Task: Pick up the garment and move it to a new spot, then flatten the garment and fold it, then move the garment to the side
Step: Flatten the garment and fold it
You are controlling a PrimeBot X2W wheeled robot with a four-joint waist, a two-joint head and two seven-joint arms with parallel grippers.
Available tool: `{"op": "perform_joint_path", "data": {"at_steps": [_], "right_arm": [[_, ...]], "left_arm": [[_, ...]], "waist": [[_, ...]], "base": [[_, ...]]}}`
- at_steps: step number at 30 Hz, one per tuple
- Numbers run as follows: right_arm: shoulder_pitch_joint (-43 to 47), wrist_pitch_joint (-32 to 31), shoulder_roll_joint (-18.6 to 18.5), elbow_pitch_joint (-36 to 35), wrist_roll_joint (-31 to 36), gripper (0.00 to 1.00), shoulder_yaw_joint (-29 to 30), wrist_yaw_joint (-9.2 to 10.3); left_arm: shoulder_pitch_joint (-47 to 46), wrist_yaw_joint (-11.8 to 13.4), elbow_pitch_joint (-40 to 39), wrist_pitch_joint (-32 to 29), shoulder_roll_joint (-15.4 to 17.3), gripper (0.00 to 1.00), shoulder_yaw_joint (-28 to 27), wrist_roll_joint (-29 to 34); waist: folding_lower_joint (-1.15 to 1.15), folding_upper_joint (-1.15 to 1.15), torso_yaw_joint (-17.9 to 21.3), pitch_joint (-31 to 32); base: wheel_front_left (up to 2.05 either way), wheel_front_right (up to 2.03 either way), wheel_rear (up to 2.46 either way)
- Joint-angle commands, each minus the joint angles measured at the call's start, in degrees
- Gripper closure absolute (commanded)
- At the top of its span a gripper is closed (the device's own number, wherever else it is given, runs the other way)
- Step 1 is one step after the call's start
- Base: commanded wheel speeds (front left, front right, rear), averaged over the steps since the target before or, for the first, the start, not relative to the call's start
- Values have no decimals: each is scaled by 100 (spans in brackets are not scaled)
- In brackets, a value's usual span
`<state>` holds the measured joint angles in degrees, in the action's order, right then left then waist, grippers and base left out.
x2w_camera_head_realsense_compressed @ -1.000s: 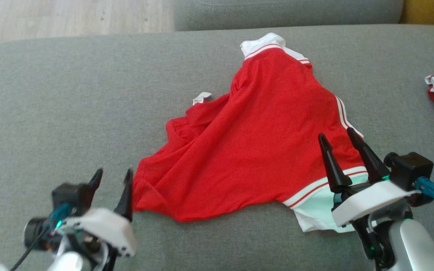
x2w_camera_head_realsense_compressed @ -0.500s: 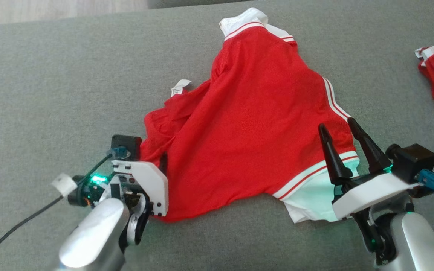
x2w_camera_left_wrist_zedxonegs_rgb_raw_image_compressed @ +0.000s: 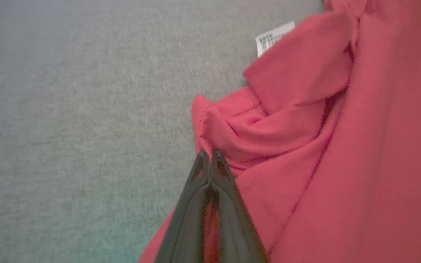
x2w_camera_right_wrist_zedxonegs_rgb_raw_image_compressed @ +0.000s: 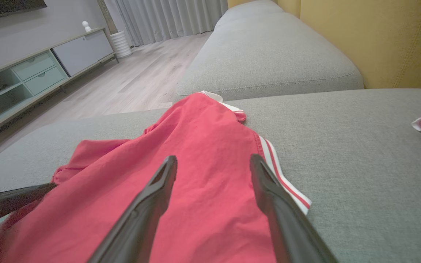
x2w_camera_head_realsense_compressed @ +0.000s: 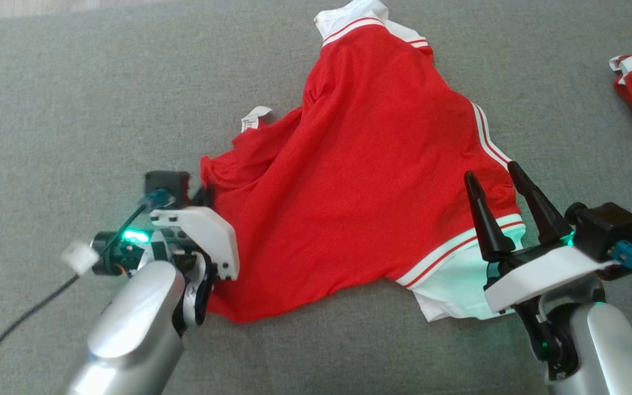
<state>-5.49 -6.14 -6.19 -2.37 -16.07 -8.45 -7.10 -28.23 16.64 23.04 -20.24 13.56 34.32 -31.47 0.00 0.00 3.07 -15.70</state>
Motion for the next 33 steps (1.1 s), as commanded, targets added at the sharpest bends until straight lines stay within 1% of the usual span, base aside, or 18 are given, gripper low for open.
{"op": "perform_joint_path", "data": {"at_steps": [1, 4, 5, 7, 10, 15, 19, 20, 21, 24, 27, 30, 33], "right_arm": [[-182, 11, -70, -242, -13, 0, -95, -39], [-204, 10, -86, -249, -11, 0, -93, -39], [-204, 10, -86, -249, -11, 0, -93, -39], [-220, 9, -86, -247, -8, 0, -102, -39], [-244, 11, -76, -240, 2, 0, -123, -39], [-277, 25, -73, -201, -7, 0, -172, -39], [-290, 33, -66, -171, -1, 0, -183, -39], [-290, 37, -63, -161, 2, 0, -186, -39], [-288, 39, -59, -148, 4, 0, -186, -39], [-269, 42, -43, -91, -12, 0, -163, -39], [-251, 56, -38, -53, -33, 0, -131, -39], [-205, 73, -46, -32, -26, 0, -29, -39], [-131, 84, -41, 10, -16, 0, 57, -39]], "left_arm": [[-276, -1, -79, 582, -19, 100, -422, -35], [-535, -105, 18, 1396, -118, 100, -648, -26], [-535, -105, 18, 1396, -118, 100, -648, -26], [-728, -170, 100, 1847, -150, 100, -780, -15], [-1001, -271, 289, 2358, -147, 100, -937, -4], [-1393, -424, 767, 2892, -63, 100, -1151, -33], [-1584, -537, 1255, 2907, 5, 100, -1135, -28], [-1597, -578, 1373, 2872, 7, 61, -1094, -19], [-1596, -635, 1471, 2849, -5, 0, -1057, -26], [-1474, -850, 1727, 2773, -76, 0, -947, -99], [-1194, -1044, 1808, 2941, -106, 0, -967, -240], [-816, -1258, 1638, 3260, -141, 0, -1137, -476], [-339, -1466, 1303, 3442, -83, 0, -1253, -563]], "waist": [[0, 0, 2, -36], [0, 0, 9, -63], [0, 0, 9, -63], [0, 0, 20, -69], [0, 0, 47, -71], [0, 0, 137, -85], [0, 0, 188, -87], [0, 0, 195, -79], [0, 0, 198, -66], [0, 0, 180, 30], [0, 0, 143, 190], [0, 0, 60, 381], [0, 0, -10, 617]], "base": [[0, 0, 0], [0, 0, 0], [0, 0, 0], [0, 0, 0], [0, 0, 0], [0, 0, 0], [0, 0, 0], [0, 0, 0], [0, 0, 0], [0, 0, 0], [0, 0, 0], [0, 0, 0], [0, 0, 0]]}}
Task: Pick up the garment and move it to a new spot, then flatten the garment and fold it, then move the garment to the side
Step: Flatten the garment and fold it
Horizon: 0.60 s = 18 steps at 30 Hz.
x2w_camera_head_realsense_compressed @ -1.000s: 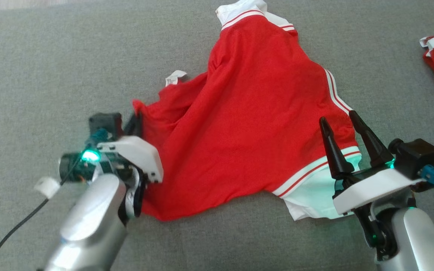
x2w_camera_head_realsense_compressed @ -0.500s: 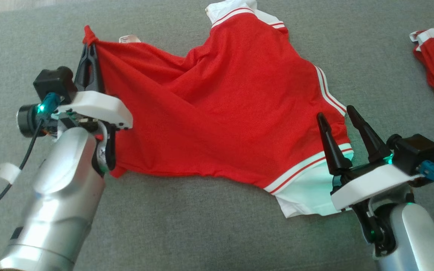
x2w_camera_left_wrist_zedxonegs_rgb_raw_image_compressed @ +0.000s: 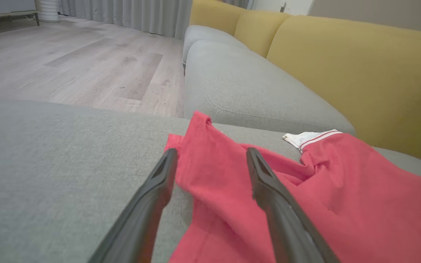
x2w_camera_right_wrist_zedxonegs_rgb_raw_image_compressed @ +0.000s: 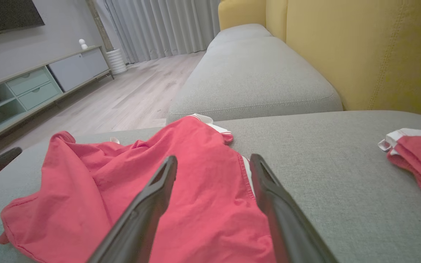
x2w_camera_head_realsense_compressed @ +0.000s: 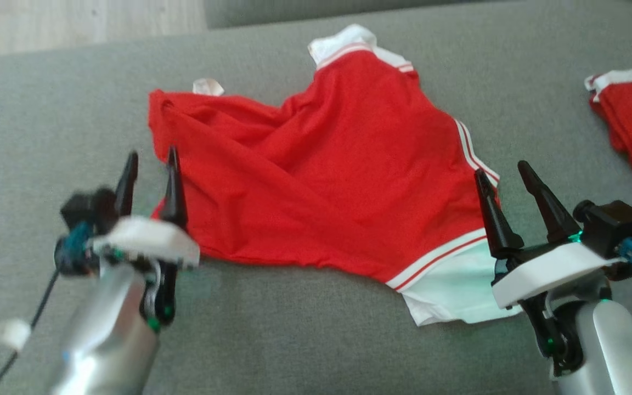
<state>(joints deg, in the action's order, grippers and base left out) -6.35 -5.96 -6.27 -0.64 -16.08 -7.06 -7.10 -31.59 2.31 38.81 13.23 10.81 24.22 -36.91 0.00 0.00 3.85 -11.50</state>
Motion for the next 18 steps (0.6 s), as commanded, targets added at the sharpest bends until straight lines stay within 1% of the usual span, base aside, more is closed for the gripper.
{"op": "perform_joint_path", "data": {"at_steps": [1, 4, 6, 10, 14, 18], "right_arm": [[-15, 73, -28, -141, -10, 0, -58, -39], [89, 84, -7, -83, 0, 0, 46, -39], [172, 78, 5, -42, 11, 0, 107, -39], [362, 67, 33, 20, 46, 0, 226, -39], [543, 57, 83, 15, 76, 0, 349, -39], [638, 26, 113, -24, 105, 0, 412, -39]], "left_arm": [[180, -75, -421, 129, 233, 0, -296, -12], [782, -100, -1066, 169, 330, 0, -518, 106], [1237, -89, -1608, 173, 400, 0, -680, 329], [2171, 42, -2484, 175, 468, 0, -937, 696], [2853, 109, -2888, 175, 557, 0, -1020, 807], [3129, 163, -3054, 165, 620, 0, -1039, 800]], "waist": [[0, 0, -109, 297], [0, 0, -179, 536], [0, 0, -229, 685], [0, 0, -311, 953], [0, 0, -370, 1131], [0, 0, -376, 1185]], "base": [[0, 0, 0], [0, 0, 0], [0, 0, 0], [0, 0, 0], [0, 0, 0], [0, 0, 0]]}}
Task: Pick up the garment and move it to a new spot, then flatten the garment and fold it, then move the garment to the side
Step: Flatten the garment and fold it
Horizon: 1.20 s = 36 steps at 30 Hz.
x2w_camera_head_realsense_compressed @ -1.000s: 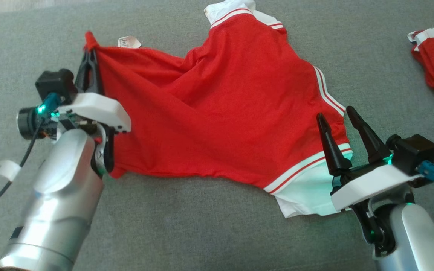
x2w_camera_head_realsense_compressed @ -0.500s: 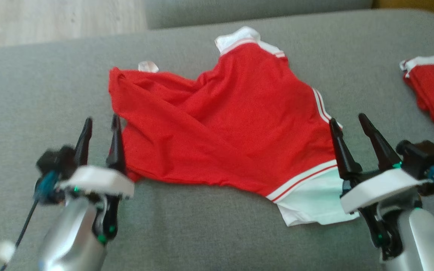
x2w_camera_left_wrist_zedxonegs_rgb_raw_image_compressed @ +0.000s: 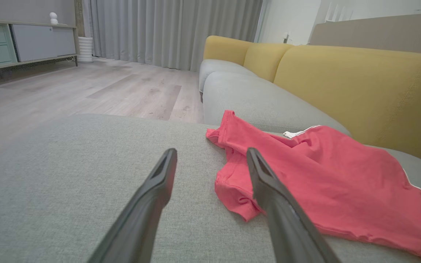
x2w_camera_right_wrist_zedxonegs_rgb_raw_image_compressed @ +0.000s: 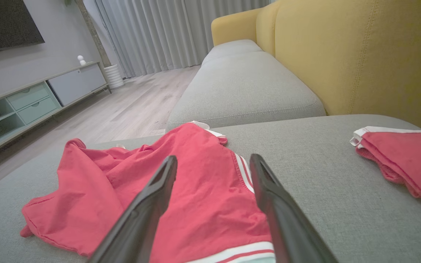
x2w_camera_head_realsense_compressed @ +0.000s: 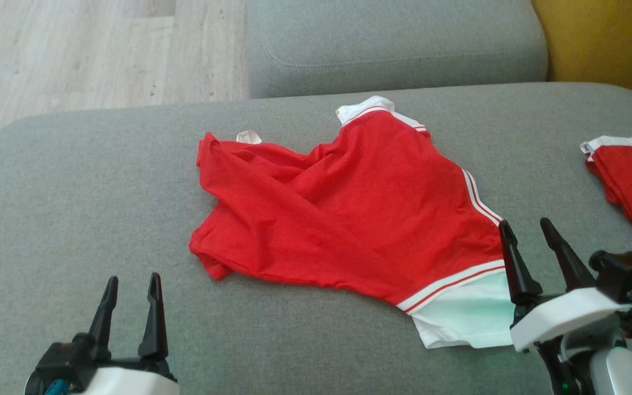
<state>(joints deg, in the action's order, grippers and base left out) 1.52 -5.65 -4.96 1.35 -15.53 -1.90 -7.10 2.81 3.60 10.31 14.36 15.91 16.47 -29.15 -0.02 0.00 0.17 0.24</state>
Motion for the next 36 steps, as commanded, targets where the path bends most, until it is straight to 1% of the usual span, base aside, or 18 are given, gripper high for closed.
{"op": "perform_joint_path", "data": {"at_steps": [1, 8, 14, 18, 20, 23, 25, 26, 28, 32, 36], "right_arm": [[-126, -11, -7, -238, 57, 0, -83, -39], [-36, -52, 61, -333, 100, 0, -46, -39], [-52, -73, 92, -368, 101, 0, -79, -39], [-76, -77, 85, -384, 111, 0, -71, -39], [-98, -82, 71, -391, 112, 0, -78, -39], [-161, -102, 63, -406, 109, 0, -135, -39], [-226, -114, 48, -410, 101, 0, -197, -39], [-298, -118, 28, -409, 89, 0, -264, -39], [-371, -117, 2, -404, 77, 0, -316, -39], [-465, -95, -23, -387, 58, 0, -358, -39], [-503, -64, -31, -378, 46, 0, -359, -39]], "left_arm": [[-253, 53, -255, 30, 123, 0, -265, 19], [-111, 180, -466, -98, 139, 0, -226, 25], [-144, 212, -491, -129, 148, 0, -194, 31], [-261, 159, -475, -207, 128, 0, -103, 24], [-465, 102, -419, -289, 58, 0, -8, 15], [-883, 23, -114, -517, -122, 0, 170, -24], [-1153, 24, 233, -704, -269, 0, 250, -78], [-1373, 57, 621, -905, -404, 0, 305, -137], [-1555, 95, 963, -983, -498, 0, 327, -156], [-1740, 217, 1554, -1124, -576, 0, 346, -158], [-1801, 379, 1911, -1185, -620, 0, 280, -205]], "waist": [[2, 0, -9, 18], [2, 0, 12, -15], [2, 0, 11, -75], [2, 0, 4, -151], [2, 0, -8, -224], [2, 0, 9, -353], [2, 0, 58, -449], [2, 0, 128, -541], [2, 0, 211, -633], [2, 0, 340, -780], [2, 0, 395, -890]], "base": [[0, 0, 0], [0, 0, 0], [0, 0, 0], [0, 0, 0], [0, 0, 0], [0, 0, 0], [0, 0, 0], [0, 0, 0], [0, 0, 0], [0, 0, 0], [0, 0, 0]]}}
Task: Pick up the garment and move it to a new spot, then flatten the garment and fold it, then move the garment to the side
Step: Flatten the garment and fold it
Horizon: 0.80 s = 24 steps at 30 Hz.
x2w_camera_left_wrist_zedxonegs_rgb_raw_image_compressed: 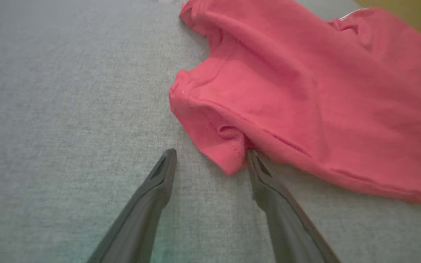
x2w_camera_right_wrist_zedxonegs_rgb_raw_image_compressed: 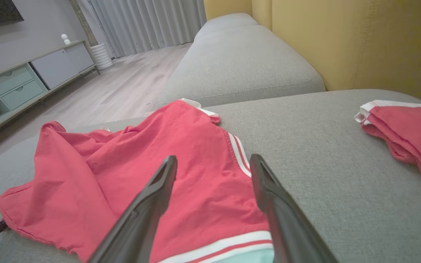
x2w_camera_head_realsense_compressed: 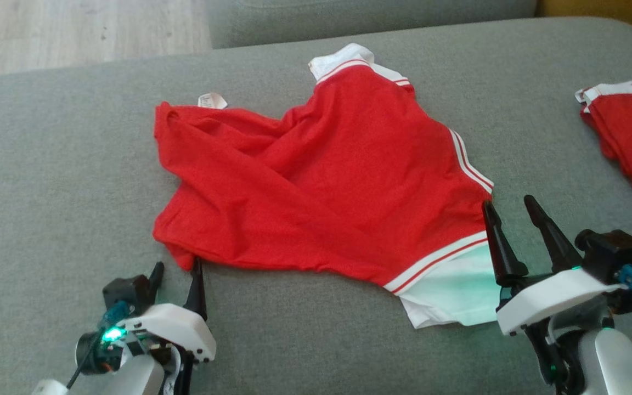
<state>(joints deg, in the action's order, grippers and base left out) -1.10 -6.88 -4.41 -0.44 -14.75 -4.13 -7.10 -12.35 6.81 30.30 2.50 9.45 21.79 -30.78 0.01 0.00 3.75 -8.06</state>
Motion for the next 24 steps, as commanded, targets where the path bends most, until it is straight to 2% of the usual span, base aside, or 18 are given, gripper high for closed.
{"op": "perform_joint_path", "data": {"at_steps": [1, 14, 19, 24], "right_arm": [[-251, 68, -87, -196, -35, 0, -136, -39], [-348, 115, -84, -150, -56, 0, -189, -39], [-334, 117, -86, -142, -49, 0, -175, -39], [-339, 107, -82, -139, -53, 0, -202, -39]], "left_arm": [[-298, 82, -27, 11, 12, 0, -273, -63], [-806, 24, 354, 442, 3, 0, -357, -72], [-900, 79, 340, 582, 160, 0, -249, 144], [-1019, 119, 325, 517, 430, 0, 106, 606]], "waist": [[-1, 0, 43, -82], [-1, 0, 94, -217], [-1, 0, 82, -210], [-1, 0, 56, -192]], "base": [[0, 0, 0], [0, 0, 0], [0, 0, 0], [0, 0, 0]]}}
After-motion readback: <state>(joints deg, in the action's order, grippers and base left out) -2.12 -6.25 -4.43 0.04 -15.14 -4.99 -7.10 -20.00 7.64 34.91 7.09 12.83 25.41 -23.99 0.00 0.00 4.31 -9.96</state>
